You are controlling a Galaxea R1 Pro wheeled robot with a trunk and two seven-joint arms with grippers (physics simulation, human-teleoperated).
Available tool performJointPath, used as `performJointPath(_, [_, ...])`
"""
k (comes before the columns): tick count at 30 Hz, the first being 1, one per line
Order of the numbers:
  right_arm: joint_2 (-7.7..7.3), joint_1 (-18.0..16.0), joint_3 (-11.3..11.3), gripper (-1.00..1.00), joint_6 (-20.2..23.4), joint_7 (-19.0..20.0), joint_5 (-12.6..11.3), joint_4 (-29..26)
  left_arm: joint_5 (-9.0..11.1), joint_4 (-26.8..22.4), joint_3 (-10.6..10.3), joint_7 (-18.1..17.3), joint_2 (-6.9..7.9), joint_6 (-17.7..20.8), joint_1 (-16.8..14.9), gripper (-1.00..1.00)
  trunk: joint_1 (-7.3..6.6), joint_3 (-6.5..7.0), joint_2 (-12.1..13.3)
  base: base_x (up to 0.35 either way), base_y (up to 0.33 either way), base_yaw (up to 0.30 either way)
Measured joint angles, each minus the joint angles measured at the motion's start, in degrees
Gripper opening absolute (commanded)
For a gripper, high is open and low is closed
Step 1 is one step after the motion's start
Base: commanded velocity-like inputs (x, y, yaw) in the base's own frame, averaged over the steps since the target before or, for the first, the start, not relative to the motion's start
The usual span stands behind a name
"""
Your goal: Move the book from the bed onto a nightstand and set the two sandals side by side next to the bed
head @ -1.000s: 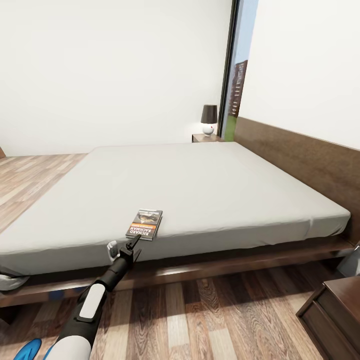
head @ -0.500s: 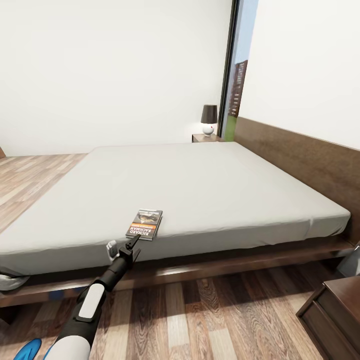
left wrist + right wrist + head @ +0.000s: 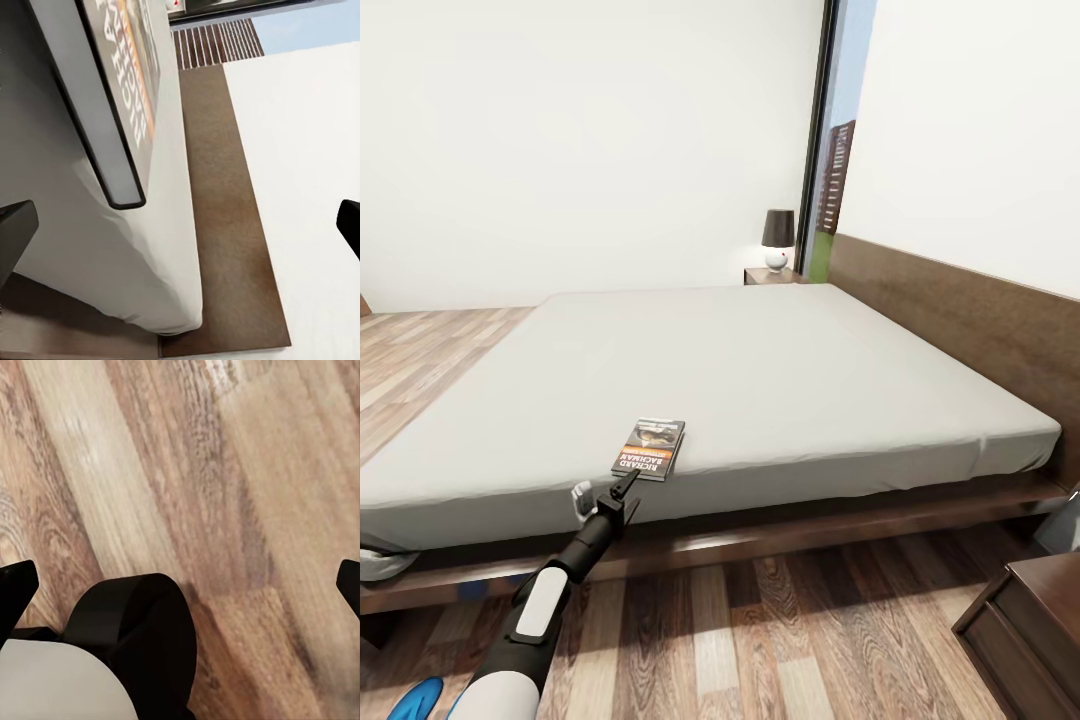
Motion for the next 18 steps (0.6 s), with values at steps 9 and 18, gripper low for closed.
performJointPath(9, [0.0, -0.01, 0.02, 1.0, 0.0, 0.0, 0.01, 0.01, -0.01, 0.01, 0.05, 0.0, 0.04, 0.01, 0.0, 1.0, 0.0, 0.0, 0.0, 0.006, 0.0, 0.0])
performJointPath(18, [0.0, 0.0, 0.05, 1.0, 0.0, 0.0, -0.02, 0.01, -0.02, 0.09, 0.01, -0.01, 0.04, 0.0, 0.0, 1.0, 0.0, 0.0, 0.0, 0.02, 0.0, 0.0])
